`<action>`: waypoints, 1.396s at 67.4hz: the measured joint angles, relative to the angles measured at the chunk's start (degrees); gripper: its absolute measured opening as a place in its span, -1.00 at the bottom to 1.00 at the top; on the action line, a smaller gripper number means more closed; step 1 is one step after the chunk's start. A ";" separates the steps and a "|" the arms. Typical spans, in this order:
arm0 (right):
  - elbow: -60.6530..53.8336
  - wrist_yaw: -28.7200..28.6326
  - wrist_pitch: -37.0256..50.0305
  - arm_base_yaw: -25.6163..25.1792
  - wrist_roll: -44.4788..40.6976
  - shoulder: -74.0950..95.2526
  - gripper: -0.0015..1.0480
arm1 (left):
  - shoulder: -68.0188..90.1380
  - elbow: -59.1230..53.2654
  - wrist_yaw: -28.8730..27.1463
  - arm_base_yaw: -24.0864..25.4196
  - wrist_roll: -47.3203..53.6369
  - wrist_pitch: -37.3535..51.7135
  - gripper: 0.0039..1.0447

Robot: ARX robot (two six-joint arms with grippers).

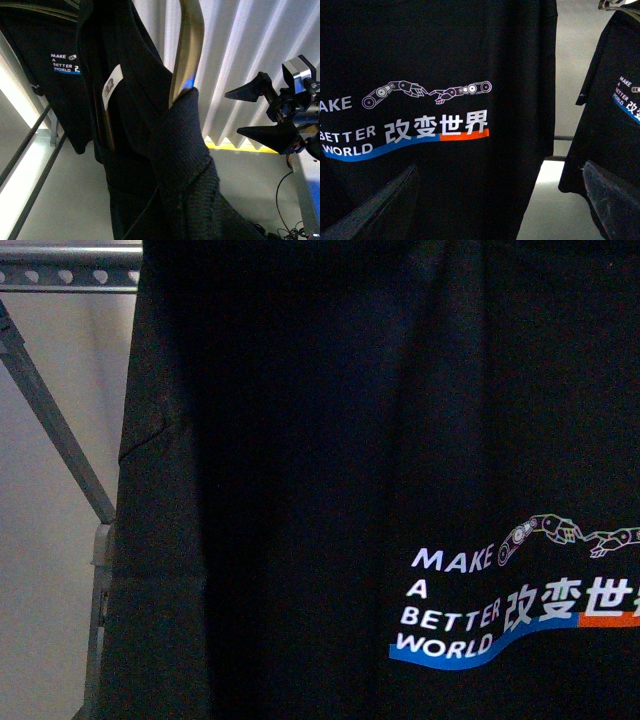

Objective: Hang clothes on hanger

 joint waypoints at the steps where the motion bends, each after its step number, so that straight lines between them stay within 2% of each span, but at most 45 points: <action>1: 0.00 0.00 0.00 0.00 0.00 0.00 0.86 | 0.00 -0.09 0.02 0.09 0.07 0.00 -0.92; 94: 0.04 -1.16 -0.20 -0.20 -0.04 0.20 0.86 | -0.04 -0.48 -0.48 1.20 1.22 -1.46 -0.92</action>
